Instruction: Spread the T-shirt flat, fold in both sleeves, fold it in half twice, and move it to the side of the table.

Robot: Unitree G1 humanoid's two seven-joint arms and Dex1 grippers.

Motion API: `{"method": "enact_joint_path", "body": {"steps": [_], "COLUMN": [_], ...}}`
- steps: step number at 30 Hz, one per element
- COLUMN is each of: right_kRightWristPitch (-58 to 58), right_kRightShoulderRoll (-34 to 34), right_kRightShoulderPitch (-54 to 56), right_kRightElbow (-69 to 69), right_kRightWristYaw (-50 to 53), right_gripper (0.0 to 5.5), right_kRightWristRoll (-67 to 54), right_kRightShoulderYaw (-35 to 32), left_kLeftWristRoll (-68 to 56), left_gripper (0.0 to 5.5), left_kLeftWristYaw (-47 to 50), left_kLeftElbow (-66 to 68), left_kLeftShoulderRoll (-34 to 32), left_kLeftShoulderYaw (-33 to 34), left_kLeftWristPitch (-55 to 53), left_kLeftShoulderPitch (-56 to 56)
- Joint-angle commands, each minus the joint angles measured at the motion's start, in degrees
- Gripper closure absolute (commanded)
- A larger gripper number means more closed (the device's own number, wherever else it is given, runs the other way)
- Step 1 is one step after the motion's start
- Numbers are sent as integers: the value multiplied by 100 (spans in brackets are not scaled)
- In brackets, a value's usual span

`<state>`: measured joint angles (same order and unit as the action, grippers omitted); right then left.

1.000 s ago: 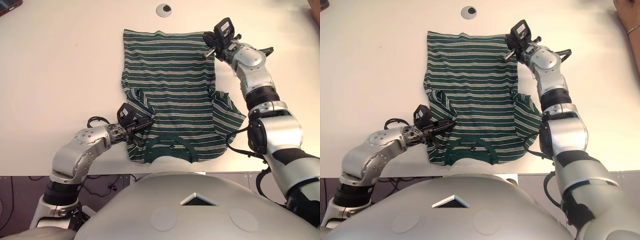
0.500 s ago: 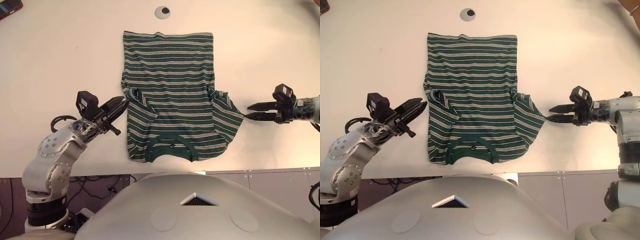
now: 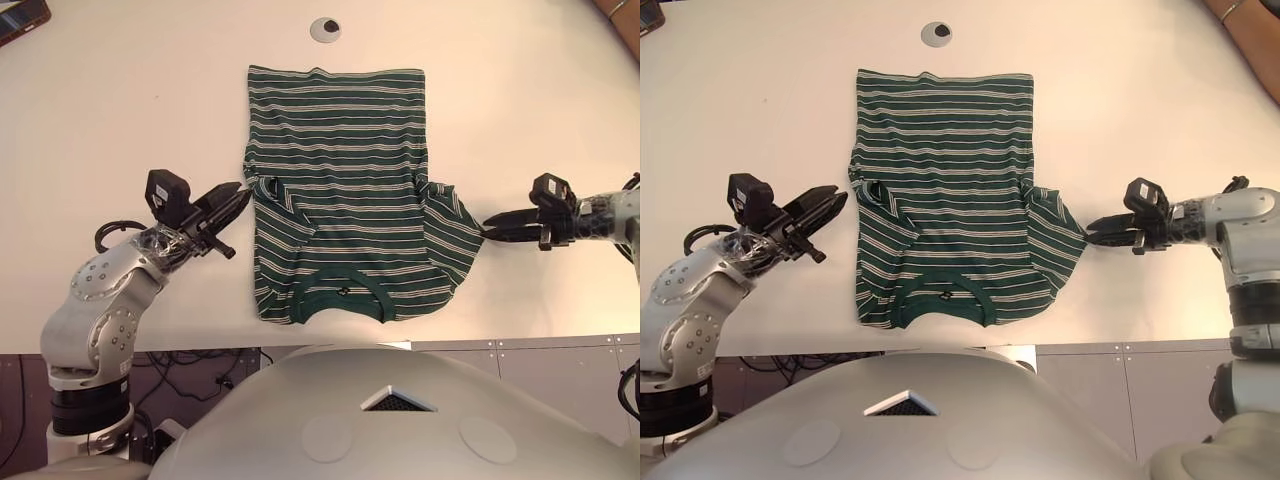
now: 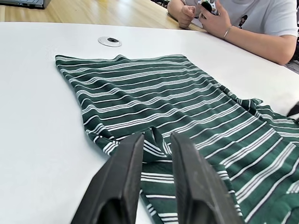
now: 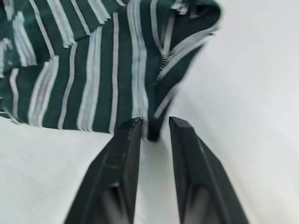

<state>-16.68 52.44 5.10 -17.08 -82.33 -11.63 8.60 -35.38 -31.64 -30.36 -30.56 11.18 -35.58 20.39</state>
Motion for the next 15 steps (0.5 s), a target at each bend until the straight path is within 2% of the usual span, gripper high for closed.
{"method": "enact_joint_path", "body": {"steps": [1, 3, 10, 15], "right_kRightWristPitch": [-313, -342, -1950, -2433], "right_kRightShoulderRoll": [-48, -89, -181, -295], "right_kRightShoulderPitch": [-556, -527, 97, 341], "right_kRightElbow": [161, 194, 1350, 2105], "right_kRightWristYaw": [-6, 96, -96, -277], "right_gripper": [517, 545, 545, 545], "right_kRightWristRoll": [277, 271, -1225, -1592], "right_kRightShoulderYaw": [531, 528, -144, 261], "left_kLeftWristRoll": [100, 127, 227, 276], "left_gripper": [452, 452, 452, 452], "left_kLeftWristYaw": [43, 63, 38, 39], "left_kLeftElbow": [97, 158, 300, 382], "left_kLeftShoulderRoll": [38, 61, 138, 166], "left_kLeftShoulderYaw": [-30, -26, -103, -179], "left_kLeftWristPitch": [68, 99, 178, 192], "left_kLeftShoulderPitch": [-67, -82, -114, -199]}}
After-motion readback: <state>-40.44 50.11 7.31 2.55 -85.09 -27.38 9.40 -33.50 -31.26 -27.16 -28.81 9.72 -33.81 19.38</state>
